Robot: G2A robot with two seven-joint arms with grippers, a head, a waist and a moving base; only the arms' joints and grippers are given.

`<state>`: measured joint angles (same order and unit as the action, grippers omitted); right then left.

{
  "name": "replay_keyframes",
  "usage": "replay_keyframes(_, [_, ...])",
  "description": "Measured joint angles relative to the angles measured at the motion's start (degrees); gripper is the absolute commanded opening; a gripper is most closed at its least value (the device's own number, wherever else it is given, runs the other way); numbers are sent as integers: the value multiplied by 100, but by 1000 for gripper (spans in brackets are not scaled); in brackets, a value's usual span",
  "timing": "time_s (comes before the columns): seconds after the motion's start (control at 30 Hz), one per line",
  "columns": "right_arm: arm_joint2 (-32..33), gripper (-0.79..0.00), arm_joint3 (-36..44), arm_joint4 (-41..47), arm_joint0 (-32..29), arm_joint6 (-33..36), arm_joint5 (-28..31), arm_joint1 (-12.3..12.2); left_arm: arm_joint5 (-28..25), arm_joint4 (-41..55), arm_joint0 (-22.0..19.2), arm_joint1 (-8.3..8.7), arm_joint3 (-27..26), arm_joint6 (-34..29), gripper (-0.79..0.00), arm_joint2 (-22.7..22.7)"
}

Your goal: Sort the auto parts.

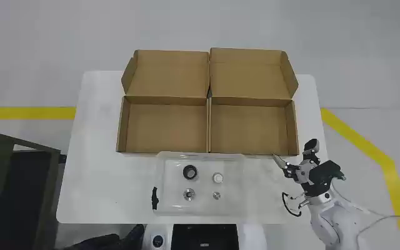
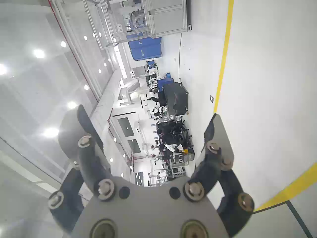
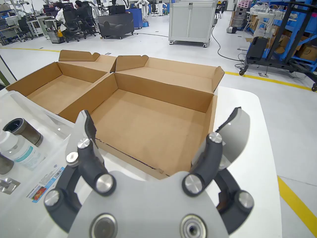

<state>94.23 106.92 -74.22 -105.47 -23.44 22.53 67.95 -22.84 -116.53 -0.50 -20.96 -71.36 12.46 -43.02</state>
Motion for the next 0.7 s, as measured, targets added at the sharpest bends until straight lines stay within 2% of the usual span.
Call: replay_keyframes(0.7, [-34,0,58,27,30,159,119,-6,0,0,0,0,0,0,0,0])
